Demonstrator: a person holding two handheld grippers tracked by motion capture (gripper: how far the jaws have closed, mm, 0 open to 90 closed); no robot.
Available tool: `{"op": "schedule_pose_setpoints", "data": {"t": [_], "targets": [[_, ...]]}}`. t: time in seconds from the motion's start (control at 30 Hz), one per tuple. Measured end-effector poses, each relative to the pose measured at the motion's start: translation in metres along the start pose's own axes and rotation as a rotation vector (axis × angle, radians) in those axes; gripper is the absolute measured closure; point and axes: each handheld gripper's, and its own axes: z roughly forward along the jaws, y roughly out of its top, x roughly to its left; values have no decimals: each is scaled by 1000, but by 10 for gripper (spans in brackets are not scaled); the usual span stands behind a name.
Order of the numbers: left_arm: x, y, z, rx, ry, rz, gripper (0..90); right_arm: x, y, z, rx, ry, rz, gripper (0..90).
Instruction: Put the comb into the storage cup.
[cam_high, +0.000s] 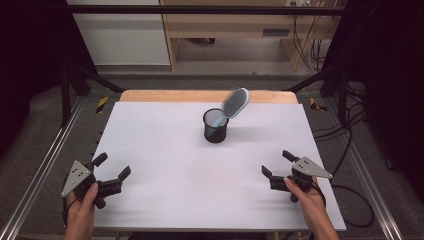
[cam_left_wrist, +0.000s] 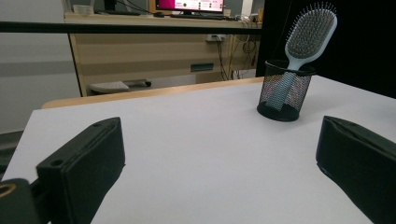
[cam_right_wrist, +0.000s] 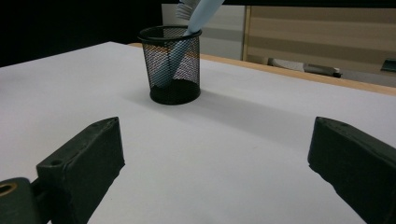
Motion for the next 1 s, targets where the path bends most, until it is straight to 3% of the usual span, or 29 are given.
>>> {"op": "schedule_pose_setpoints", "data": {"t": [0.37, 0.6, 0.87, 1.0], "targets": [[1, 0, -1, -8, 6, 4, 13, 6, 4, 15, 42, 25, -12, 37], [2, -1, -1, -14, 3, -4, 13, 10, 11, 28, 21, 46, -11, 37], [0, 1, -2, -47, -23, -15, 13, 12, 14, 21, -29, 58, -36, 31], [0, 2, -3, -65, -34, -21, 13, 12, 10, 17, -12, 64, -47, 29]]}}
